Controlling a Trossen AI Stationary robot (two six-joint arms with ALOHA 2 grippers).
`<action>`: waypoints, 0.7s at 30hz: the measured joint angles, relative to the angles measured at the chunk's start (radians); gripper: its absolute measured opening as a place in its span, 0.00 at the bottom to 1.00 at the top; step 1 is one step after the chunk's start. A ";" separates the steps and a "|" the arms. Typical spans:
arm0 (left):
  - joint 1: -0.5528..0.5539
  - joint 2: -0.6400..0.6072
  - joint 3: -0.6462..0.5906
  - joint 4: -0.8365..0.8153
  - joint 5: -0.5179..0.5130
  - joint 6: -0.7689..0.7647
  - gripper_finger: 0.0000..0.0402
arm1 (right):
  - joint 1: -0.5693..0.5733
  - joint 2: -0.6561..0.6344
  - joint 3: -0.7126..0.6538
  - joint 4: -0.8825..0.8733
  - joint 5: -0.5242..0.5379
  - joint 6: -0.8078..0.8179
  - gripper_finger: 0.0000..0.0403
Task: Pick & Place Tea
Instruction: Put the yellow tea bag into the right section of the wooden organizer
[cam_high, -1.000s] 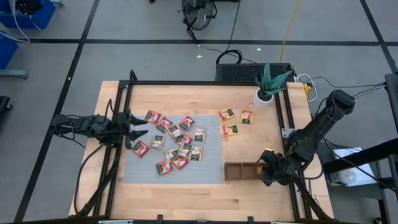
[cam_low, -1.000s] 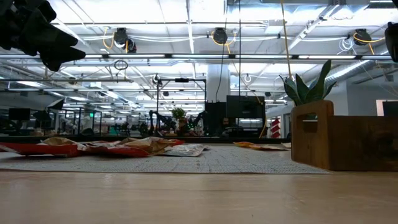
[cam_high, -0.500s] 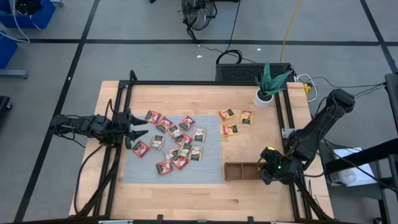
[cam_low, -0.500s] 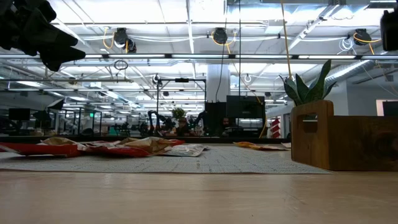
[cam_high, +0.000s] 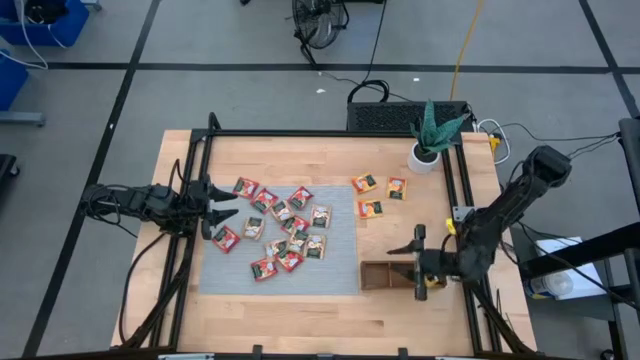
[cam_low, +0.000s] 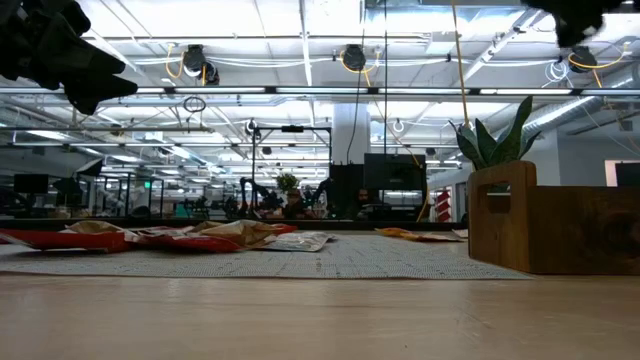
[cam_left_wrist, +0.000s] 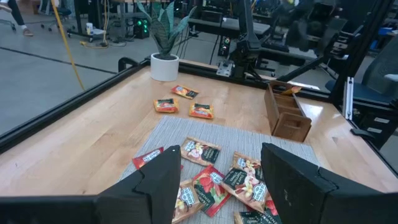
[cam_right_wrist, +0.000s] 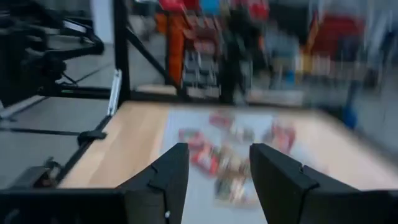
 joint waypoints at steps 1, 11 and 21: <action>0.000 0.000 0.000 0.000 0.000 0.000 0.56 | -0.007 0.003 -0.026 0.097 -0.026 -0.103 0.39; 0.000 0.000 0.000 0.000 0.000 0.000 0.56 | -0.053 0.068 0.239 0.009 0.681 -0.705 0.44; 0.000 0.000 0.000 -0.001 0.000 0.000 0.56 | -0.058 0.242 0.632 -0.003 0.686 -0.822 0.44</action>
